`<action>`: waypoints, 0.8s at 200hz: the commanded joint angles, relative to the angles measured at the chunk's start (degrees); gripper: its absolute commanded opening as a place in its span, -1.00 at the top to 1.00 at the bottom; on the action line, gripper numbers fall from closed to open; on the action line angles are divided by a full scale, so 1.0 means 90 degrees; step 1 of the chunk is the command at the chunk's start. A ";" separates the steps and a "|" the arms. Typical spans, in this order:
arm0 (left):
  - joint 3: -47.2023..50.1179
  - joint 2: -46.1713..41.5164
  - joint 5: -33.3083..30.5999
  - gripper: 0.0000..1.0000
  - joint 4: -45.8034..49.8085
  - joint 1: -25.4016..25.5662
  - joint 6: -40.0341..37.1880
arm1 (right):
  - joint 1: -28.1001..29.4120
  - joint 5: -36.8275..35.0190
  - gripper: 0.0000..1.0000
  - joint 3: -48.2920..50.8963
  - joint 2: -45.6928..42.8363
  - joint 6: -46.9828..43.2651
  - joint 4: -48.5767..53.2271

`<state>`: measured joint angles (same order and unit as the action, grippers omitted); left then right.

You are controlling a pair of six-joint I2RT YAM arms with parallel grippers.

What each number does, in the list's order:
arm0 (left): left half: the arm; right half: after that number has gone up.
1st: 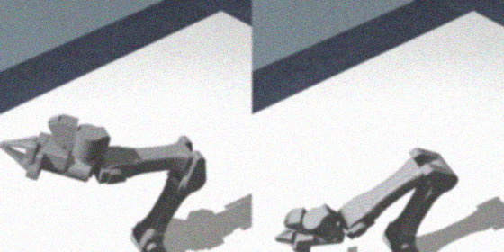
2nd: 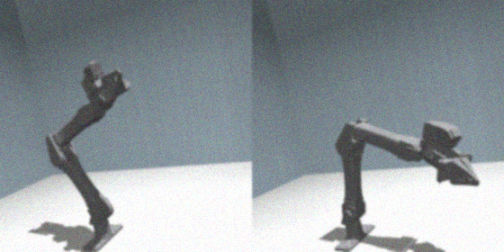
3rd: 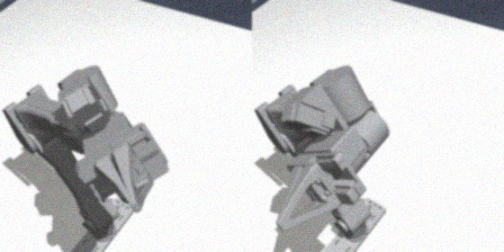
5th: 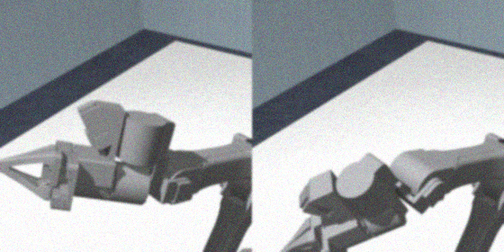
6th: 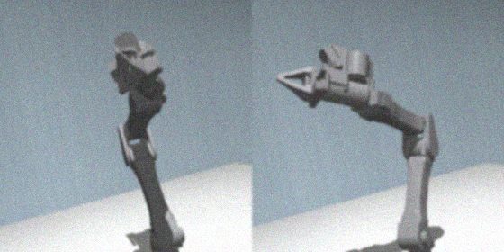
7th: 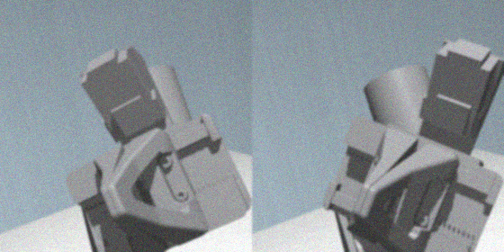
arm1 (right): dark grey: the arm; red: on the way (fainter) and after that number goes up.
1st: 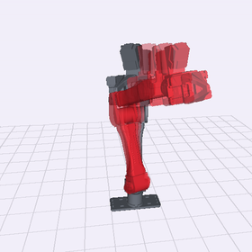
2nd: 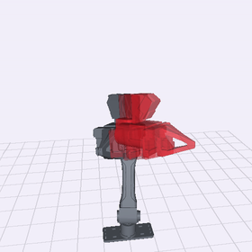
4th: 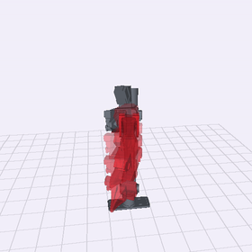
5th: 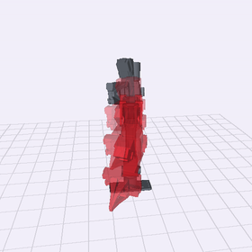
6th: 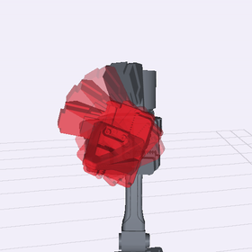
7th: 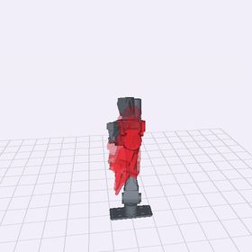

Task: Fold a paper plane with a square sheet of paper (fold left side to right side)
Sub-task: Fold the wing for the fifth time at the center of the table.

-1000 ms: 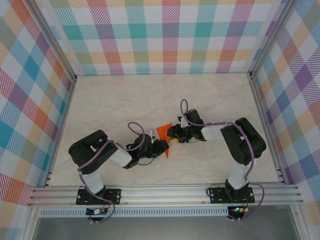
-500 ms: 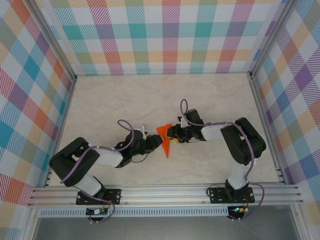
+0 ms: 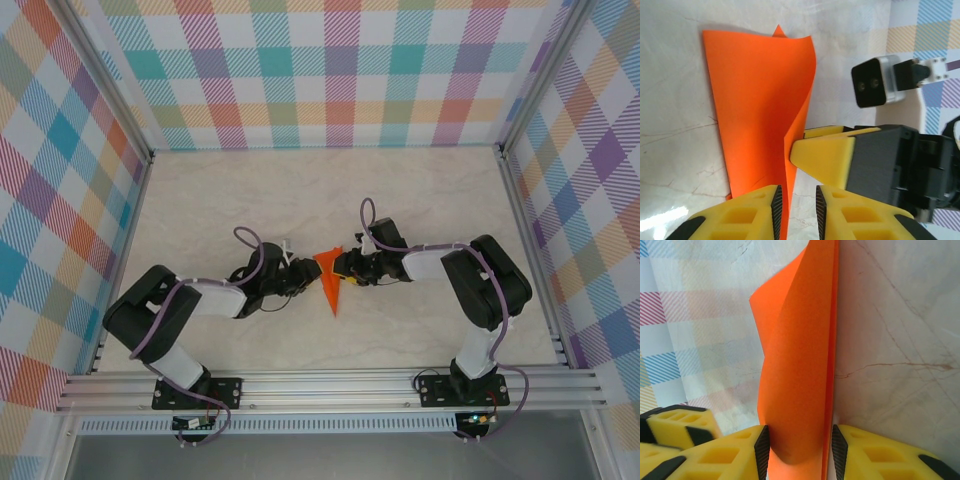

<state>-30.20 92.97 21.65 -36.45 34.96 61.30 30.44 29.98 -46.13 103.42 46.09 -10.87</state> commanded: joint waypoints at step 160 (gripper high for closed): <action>-0.0600 0.1123 0.0427 0.52 -0.0833 -0.0174 0.0117 | 0.0066 -0.0180 0.20 -0.0024 0.0174 -0.0176 0.0387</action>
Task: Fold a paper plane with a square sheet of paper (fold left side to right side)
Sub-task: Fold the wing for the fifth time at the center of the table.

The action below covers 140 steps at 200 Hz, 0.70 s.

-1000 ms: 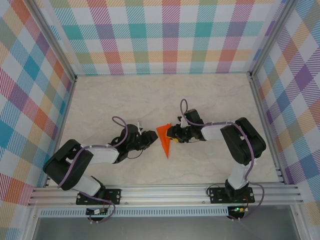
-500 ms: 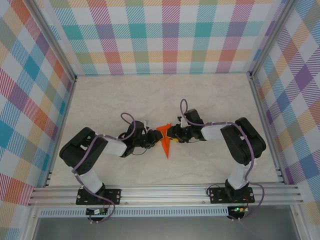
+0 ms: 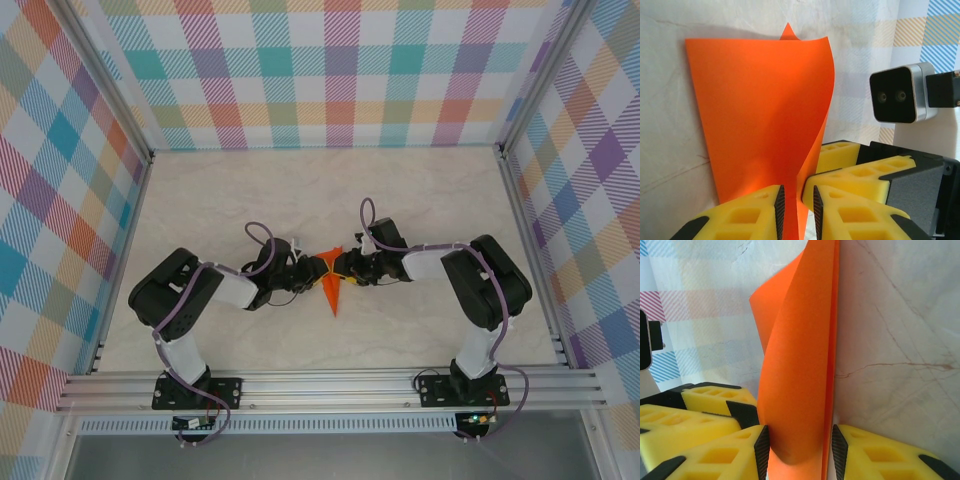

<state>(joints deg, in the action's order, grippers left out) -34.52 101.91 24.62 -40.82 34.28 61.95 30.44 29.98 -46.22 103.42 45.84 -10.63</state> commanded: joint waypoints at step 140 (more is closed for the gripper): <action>-0.0284 0.0552 0.0156 0.59 -0.0718 -0.0125 0.0256 | 0.0066 -0.0170 0.20 -0.0041 0.0213 -0.0172 0.0418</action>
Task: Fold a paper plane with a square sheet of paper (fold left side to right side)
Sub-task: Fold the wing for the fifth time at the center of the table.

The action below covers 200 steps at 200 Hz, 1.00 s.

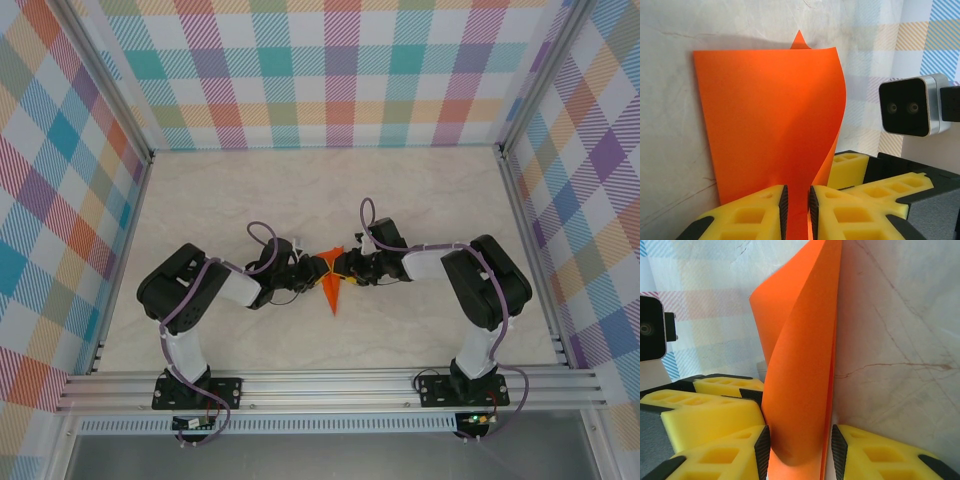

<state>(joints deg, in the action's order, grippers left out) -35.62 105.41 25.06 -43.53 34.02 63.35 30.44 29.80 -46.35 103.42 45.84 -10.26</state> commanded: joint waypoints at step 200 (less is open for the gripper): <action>0.0307 -0.0491 -0.0062 1.00 0.0063 -0.0352 -0.0284 | 0.0066 -0.0184 -0.02 -0.0037 -0.0175 -0.0257 0.0504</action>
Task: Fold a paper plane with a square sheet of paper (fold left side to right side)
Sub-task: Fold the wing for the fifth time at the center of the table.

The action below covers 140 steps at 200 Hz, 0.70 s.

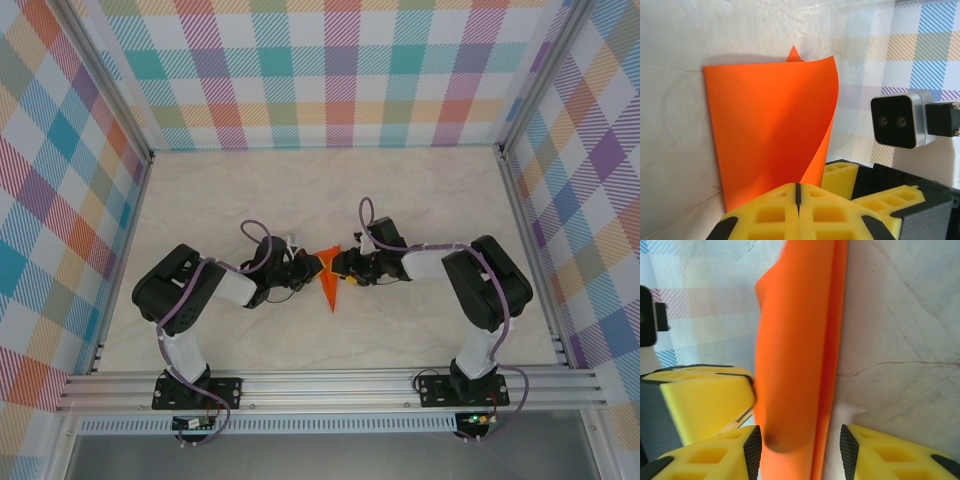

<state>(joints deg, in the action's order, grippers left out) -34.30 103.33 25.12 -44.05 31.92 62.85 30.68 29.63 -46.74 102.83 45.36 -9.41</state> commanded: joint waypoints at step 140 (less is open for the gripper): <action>0.0209 -0.0042 -0.0174 1.00 0.0261 -0.0178 -0.0450 | 0.0039 -0.0218 -0.21 -0.0042 -0.0677 -0.0249 0.0594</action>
<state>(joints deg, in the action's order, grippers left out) -32.71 102.15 24.49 -42.96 31.22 60.34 30.83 28.03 -46.72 98.61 44.12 -5.85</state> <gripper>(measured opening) 0.042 0.605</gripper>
